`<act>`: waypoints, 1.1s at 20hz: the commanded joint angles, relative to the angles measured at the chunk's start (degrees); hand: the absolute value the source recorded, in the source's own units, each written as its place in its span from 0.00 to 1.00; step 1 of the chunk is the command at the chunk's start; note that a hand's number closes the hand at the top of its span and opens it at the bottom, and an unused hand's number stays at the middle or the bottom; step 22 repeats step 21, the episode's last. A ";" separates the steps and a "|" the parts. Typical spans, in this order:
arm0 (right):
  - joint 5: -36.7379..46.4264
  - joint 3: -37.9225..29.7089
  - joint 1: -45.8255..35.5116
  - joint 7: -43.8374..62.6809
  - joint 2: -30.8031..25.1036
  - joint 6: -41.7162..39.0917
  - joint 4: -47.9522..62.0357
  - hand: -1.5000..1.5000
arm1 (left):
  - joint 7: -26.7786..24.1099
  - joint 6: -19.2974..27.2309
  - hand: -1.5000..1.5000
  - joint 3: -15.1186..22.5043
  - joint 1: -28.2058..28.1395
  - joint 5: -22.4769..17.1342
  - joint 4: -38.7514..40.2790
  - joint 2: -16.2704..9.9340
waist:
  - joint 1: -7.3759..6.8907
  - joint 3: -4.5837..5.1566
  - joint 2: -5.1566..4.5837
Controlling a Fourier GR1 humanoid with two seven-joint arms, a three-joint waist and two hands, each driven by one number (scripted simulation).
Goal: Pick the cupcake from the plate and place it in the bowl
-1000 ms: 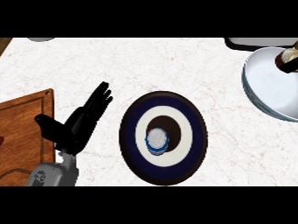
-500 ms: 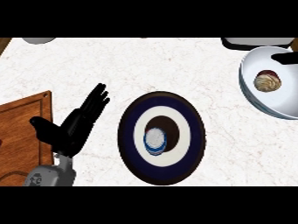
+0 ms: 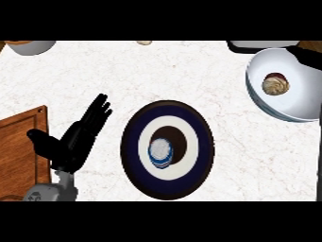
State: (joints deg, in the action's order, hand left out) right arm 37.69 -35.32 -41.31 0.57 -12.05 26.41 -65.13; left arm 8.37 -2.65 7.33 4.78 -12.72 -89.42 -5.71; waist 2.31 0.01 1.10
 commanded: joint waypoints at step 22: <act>-7.44 48.49 70.12 -1.74 12.05 5.11 -59.04 1.00 | -0.32 1.93 0.50 -1.32 -3.05 0.62 -1.74 0.02 | 3.70 -0.10 0.71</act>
